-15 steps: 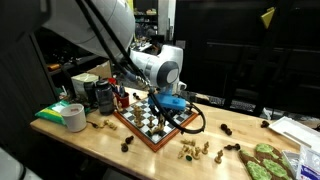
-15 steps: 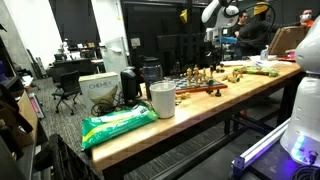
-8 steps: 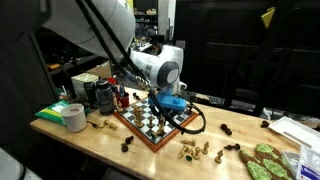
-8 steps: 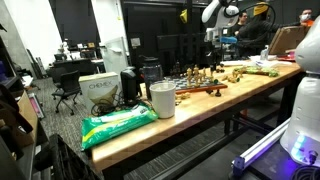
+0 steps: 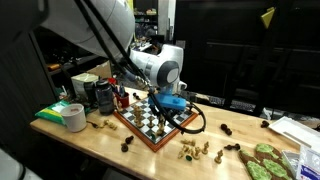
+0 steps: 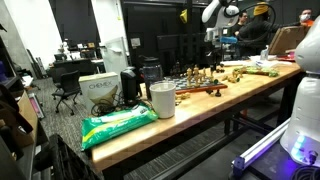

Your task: Put one white chess piece on the chess board.

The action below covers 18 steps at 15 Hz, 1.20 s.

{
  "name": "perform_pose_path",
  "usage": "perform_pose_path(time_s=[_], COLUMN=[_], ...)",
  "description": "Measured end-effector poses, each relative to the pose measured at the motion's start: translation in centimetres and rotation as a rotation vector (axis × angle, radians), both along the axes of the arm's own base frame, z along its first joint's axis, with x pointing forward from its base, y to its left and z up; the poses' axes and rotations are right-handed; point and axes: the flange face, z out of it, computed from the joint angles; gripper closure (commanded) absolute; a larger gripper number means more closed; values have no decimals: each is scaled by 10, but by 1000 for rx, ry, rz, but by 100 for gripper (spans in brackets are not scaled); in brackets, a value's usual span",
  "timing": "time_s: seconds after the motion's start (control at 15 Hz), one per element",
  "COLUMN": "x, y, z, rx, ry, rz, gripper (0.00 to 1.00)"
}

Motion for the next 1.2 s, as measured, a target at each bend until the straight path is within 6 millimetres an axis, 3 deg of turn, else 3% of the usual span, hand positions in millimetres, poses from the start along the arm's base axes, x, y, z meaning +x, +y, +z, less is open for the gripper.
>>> perform_pose_path(time_s=[0.4, 1.2], x=[-4, -11], y=[3, 24], z=[9, -1], rx=[0, 37], ry=[-17, 18], rz=[5, 22], gripper=[94, 94])
